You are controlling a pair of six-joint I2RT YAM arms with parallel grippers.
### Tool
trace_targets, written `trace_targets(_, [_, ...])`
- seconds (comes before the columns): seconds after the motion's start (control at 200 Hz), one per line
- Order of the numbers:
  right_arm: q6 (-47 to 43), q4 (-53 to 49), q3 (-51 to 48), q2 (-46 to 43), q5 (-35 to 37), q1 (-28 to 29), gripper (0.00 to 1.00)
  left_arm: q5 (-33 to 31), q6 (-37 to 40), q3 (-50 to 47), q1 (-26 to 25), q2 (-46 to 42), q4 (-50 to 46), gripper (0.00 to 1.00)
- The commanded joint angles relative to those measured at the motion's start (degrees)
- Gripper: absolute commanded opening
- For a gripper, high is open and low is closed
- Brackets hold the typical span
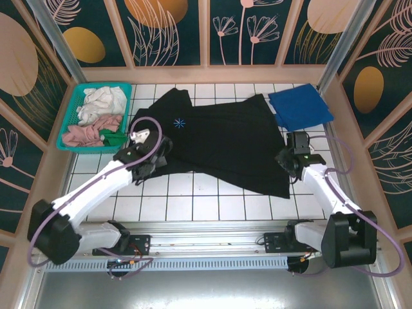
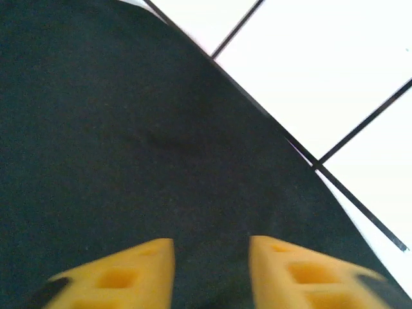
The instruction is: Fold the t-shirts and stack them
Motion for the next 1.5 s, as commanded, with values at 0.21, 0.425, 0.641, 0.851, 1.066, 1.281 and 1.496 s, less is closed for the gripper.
trace_targets(0.21, [13.55, -0.74, -18.72, -11.34, -3.95, 0.53, 0.58, 5.16, 10.1, 4.23, 5.88, 6.16, 7.97, 0.0])
trace_targets(0.425, [12.73, -0.97, -18.55, -8.9, -2.13, -0.15, 0.56, 5.94, 11.66, 4.63, 7.11, 6.98, 9.2, 0.0])
trace_targets(0.641, [13.17, -5.5, -16.46, -9.96, -1.29, 0.07, 0.56, 6.18, 12.28, 3.8, 7.56, 7.06, 9.91, 0.0])
trace_targets(0.851, [17.08, -9.23, -17.26, -15.93, -0.37, 0.21, 0.61, 7.15, 12.13, 2.42, 7.65, 7.56, 11.69, 0.0])
trace_targets(1.066, [18.03, -8.01, -20.23, -15.34, -1.6, 0.09, 0.62, 7.26, 12.48, 1.83, 7.74, 8.42, 13.13, 0.0])
trace_targets(1.281, [16.97, -6.41, -20.45, -14.65, -2.23, 0.35, 0.57, 6.27, 13.69, 2.96, 7.87, 9.78, 12.68, 0.0])
trace_targets(1.496, [14.21, -3.55, -18.85, -14.24, -2.21, 0.33, 0.07, 6.8, 13.87, 2.87, 8.0, 8.96, 12.48, 0.0])
